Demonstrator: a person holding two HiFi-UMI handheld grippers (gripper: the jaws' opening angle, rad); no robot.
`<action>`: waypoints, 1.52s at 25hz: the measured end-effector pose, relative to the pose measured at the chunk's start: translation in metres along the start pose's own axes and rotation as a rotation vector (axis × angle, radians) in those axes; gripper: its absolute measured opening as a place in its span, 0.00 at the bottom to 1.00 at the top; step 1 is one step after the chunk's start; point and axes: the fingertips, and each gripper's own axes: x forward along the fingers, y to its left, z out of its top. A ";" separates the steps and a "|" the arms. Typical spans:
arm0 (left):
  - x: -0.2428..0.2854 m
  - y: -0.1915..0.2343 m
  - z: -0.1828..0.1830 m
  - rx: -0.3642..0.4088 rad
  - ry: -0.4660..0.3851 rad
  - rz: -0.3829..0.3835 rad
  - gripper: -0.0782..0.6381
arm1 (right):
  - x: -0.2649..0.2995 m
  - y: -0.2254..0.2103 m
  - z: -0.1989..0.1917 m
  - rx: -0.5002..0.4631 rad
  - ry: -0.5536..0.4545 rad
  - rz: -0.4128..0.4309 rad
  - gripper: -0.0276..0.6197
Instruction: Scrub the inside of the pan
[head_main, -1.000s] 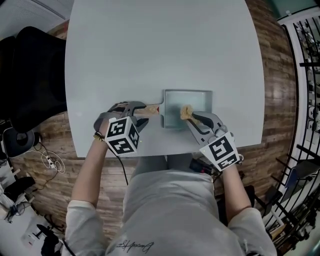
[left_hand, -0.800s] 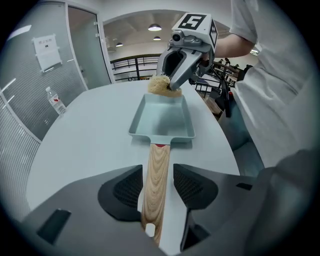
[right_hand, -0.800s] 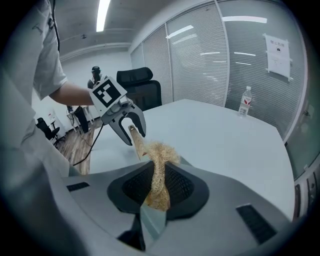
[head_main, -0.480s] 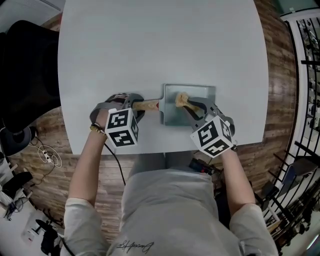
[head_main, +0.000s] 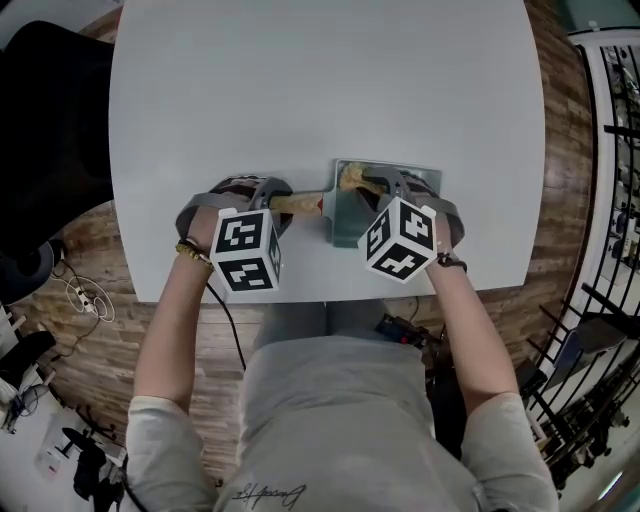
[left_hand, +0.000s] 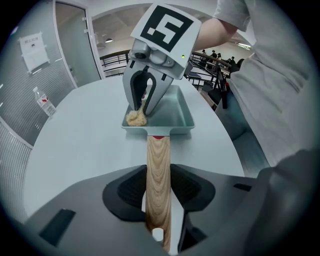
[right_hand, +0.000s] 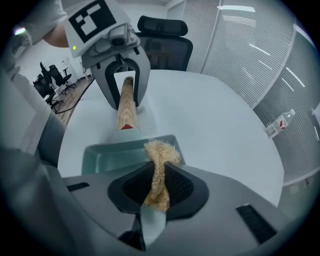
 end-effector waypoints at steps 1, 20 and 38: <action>0.000 0.000 0.001 0.002 0.000 -0.001 0.32 | 0.004 0.001 -0.001 -0.018 0.015 0.005 0.16; 0.004 0.005 -0.006 -0.077 0.041 -0.003 0.32 | 0.002 0.070 -0.013 -0.003 0.069 0.295 0.15; 0.001 0.004 -0.001 -0.022 0.081 -0.027 0.32 | 0.006 0.010 -0.015 -0.097 0.099 0.204 0.16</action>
